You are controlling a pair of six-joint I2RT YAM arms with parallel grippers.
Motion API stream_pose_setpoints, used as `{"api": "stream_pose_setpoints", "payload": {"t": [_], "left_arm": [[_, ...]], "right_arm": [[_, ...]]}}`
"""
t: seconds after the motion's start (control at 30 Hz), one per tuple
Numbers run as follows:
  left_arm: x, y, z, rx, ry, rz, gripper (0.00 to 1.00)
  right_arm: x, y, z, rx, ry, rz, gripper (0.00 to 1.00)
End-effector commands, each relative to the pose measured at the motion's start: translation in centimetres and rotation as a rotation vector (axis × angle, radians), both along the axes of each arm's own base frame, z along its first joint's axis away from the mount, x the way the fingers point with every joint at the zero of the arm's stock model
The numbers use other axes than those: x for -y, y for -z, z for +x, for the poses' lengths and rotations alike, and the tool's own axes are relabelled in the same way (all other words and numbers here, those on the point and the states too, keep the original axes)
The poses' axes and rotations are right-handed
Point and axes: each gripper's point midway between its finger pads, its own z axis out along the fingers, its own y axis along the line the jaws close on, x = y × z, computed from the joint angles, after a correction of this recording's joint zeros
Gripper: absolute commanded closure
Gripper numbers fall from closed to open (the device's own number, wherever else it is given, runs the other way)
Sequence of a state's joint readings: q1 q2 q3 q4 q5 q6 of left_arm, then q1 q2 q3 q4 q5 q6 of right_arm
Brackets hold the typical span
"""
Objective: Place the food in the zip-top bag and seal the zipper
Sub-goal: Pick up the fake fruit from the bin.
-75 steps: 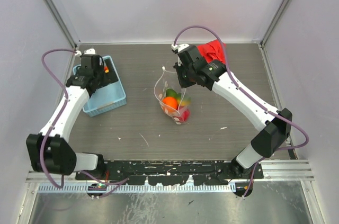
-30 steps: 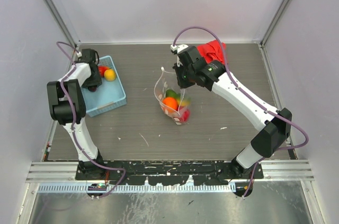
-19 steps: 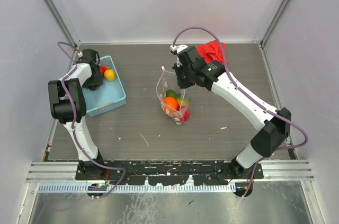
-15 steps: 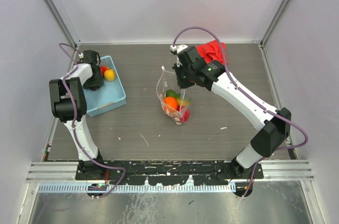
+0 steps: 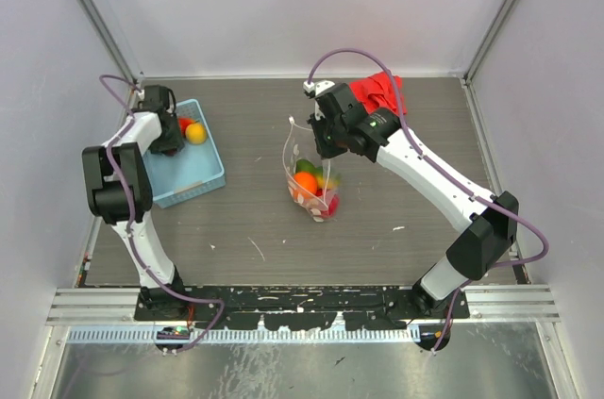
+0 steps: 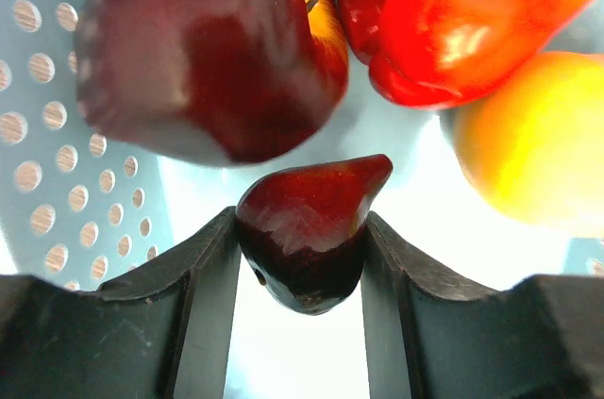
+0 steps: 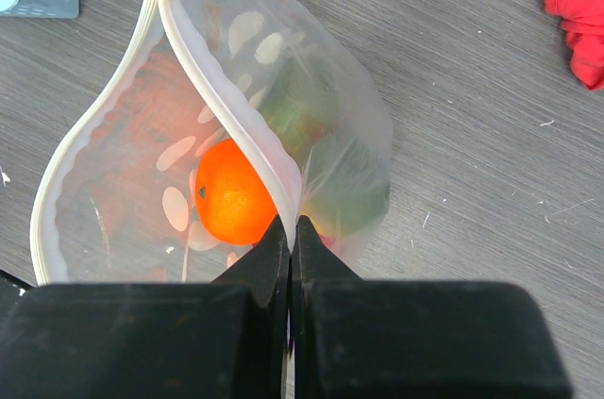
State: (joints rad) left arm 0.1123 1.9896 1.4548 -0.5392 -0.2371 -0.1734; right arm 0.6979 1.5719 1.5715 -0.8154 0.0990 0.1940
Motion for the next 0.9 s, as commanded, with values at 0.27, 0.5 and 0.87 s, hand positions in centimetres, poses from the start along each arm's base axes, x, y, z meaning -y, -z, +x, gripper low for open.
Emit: {"api": "stream_pose_setpoints", "payload": {"t": [0.27,0.5,0.87], "left_arm": [[5.9,-11.7,-0.8,0.278,0.053,-0.200,0.62],[13.1,-16.1,-2.4,0.384,0.227,-0.289,0.62],[21.5,-22.1,-6.0,0.560,0.519,-0.336,0.63]], "right_arm": [[-0.5,-1.7,0.8,0.050,0.017,0.048,1.00],[-0.7,-2.6,0.7,0.060,0.011,0.066,1.00],[-0.9,-2.9,0.9,0.062,0.013,0.071,1.00]]}}
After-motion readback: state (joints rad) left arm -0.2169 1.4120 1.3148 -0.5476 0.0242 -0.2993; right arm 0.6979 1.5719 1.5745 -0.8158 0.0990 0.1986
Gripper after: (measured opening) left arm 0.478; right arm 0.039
